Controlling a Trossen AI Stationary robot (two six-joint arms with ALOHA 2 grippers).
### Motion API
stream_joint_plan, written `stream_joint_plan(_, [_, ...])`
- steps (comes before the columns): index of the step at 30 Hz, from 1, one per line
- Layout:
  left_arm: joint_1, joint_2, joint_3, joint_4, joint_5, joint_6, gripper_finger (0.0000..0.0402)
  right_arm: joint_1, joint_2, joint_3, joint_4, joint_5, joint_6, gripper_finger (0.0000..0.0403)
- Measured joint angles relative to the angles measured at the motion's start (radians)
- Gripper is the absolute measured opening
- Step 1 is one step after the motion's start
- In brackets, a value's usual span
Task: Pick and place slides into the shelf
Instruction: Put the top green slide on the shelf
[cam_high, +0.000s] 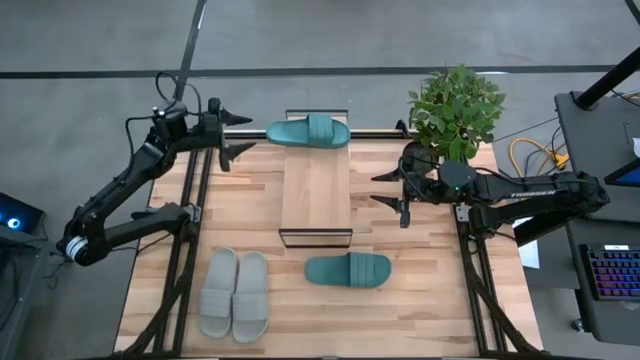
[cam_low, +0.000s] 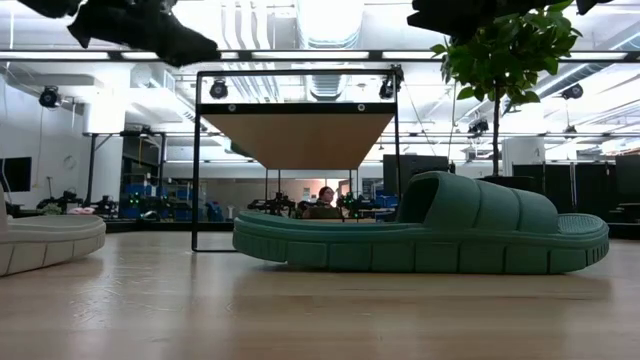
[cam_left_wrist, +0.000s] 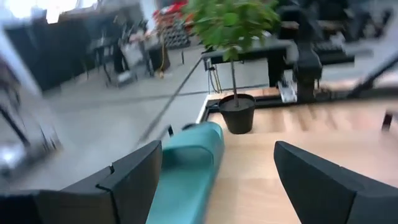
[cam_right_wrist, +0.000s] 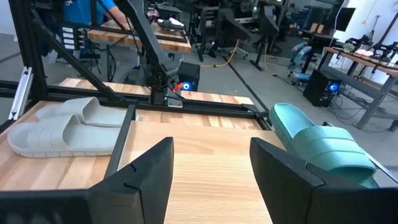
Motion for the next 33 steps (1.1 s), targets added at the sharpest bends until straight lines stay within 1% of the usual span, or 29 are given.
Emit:
stream_joint_plan(4, [-0.034,0.015,0.000,0.000,0.000,0.207,0.0295,0.000,0.000,0.000,0.000,0.000,0.000,0.0203])
stream_joint_plan(9, [-0.064,0.092,0.000,0.012,-0.002,0.372,0.0295,0.000,0.000,0.000,0.001,0.002,-0.015,0.0203])
stream_joint_plan(12, [-0.078,0.147,0.000,0.040,-0.021,0.418,0.0295,0.000,0.000,0.000,0.002,0.002,-0.046,0.0203])
stream_joint_plan(16, [-0.094,0.200,0.001,0.105,-0.077,0.416,0.0295,0.000,0.004,0.000,0.003,0.010,-0.124,0.0203])
stream_joint_plan(17, [-0.095,0.209,0.003,0.122,-0.081,0.396,0.0295,0.000,0.012,0.000,0.008,0.010,-0.158,0.0203])
stream_joint_plan(18, [-0.096,0.214,0.003,0.143,-0.083,0.344,0.0295,-0.002,0.022,0.000,0.009,0.011,-0.198,0.0203])
stream_joint_plan(21, [-0.096,0.215,0.006,0.238,-0.084,0.059,0.0295,-0.002,0.078,0.000,0.037,0.016,-0.353,0.0203])
stream_joint_plan(23, [-0.096,0.205,0.006,0.297,-0.084,-0.102,0.0295,-0.002,0.129,0.000,0.087,0.043,-0.467,0.0203])
stream_joint_plan(25, [-0.096,0.193,0.006,0.319,-0.084,-0.227,0.0295,-0.002,0.185,0.000,0.156,0.112,-0.576,0.0203])
stream_joint_plan(29, [-0.097,0.172,0.004,0.298,-0.071,-0.425,0.0295,-0.003,0.296,0.000,0.324,0.356,-0.756,0.0203])
stream_joint_plan(31, [-0.097,0.165,0.003,0.274,-0.054,-0.481,0.0295,-0.014,0.345,0.000,0.401,0.448,-0.830,0.0203])
stream_joint_plan(33, [-0.097,0.153,0.003,0.241,-0.050,-0.498,0.0295,-0.033,0.388,0.000,0.441,0.485,-0.892,0.0203])
